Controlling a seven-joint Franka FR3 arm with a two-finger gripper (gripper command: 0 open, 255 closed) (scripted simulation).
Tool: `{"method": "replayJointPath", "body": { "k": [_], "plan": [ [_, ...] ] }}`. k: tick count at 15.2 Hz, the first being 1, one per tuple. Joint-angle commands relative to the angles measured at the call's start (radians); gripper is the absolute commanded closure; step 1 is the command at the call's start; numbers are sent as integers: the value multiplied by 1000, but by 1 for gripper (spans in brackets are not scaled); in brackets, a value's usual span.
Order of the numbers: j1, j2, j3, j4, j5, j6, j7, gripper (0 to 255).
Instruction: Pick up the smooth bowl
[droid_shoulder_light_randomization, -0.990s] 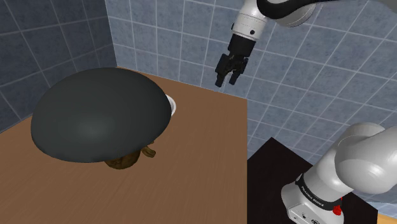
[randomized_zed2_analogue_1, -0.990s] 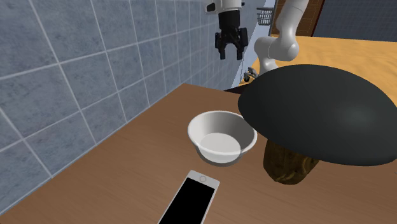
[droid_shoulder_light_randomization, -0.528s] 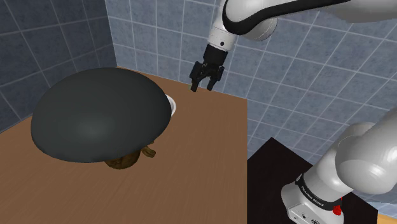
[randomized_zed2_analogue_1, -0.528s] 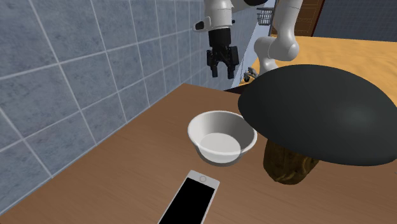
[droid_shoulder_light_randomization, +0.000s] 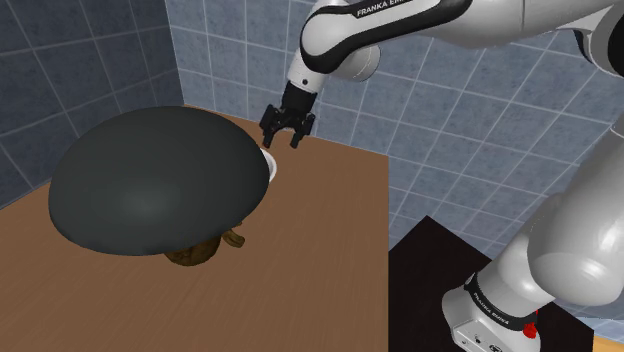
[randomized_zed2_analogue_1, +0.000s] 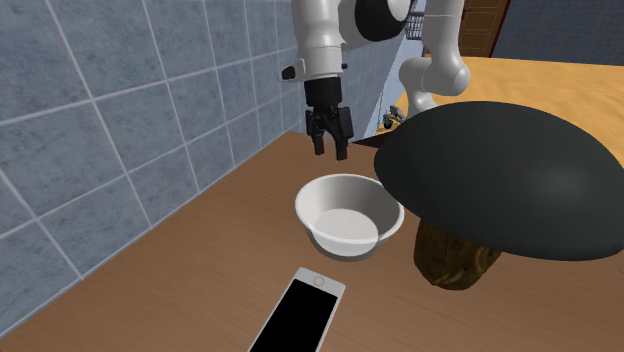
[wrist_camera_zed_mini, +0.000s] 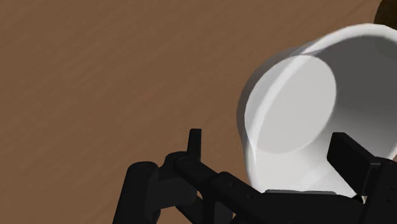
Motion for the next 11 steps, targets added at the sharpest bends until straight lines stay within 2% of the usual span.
{"method": "replayJointPath", "body": {
  "k": [1, 3, 11],
  "plan": [
    [10, 69, 6, 52, 5, 31, 17, 0],
    [16, 126, 8, 102, 5, 45, 29, 0],
    [18, 174, 12, 63, 19, 129, -1, 0]
  ]
}}
